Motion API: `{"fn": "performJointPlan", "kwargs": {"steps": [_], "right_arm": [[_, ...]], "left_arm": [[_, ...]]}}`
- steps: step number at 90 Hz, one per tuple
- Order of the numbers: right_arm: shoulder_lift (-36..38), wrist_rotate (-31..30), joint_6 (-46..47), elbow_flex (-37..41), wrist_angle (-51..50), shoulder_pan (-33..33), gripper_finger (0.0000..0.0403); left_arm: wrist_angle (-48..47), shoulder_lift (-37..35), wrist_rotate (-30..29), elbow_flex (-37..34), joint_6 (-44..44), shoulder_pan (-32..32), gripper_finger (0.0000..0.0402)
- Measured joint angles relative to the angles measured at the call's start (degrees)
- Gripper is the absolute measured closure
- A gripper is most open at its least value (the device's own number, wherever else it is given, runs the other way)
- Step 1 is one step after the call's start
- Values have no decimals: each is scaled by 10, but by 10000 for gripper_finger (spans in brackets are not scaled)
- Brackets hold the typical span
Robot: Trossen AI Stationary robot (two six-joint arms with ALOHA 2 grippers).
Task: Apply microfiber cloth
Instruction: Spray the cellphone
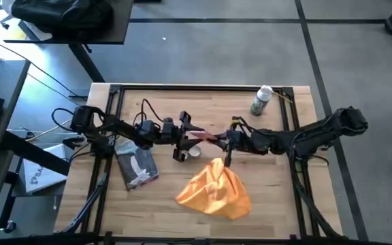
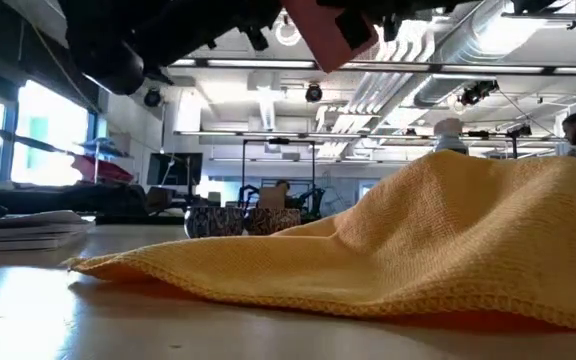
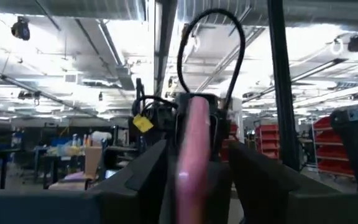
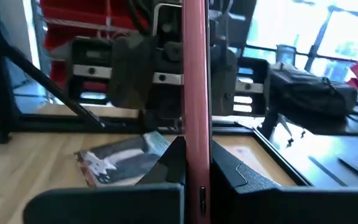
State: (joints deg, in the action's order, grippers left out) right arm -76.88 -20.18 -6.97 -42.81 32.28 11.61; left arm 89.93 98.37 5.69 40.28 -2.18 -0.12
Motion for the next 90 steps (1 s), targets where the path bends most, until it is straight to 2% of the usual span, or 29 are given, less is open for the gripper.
{"fn": "performJointPlan", "kwargs": {"steps": [13,29,49,73,90], "right_arm": [[0,15,0,0,2,0,400],[0,19,0,0,22,0,400],[0,47,-9,0,37,0,400],[0,48,-8,0,36,0,400],[0,47,-6,0,36,0,400]], "left_arm": [[0,-19,2,0,3,-4,269],[0,-27,35,0,7,-7,285],[-1,-27,30,0,3,-7,291],[-4,-27,28,0,-6,-7,296],[-4,-27,28,0,15,-9,338]]}}
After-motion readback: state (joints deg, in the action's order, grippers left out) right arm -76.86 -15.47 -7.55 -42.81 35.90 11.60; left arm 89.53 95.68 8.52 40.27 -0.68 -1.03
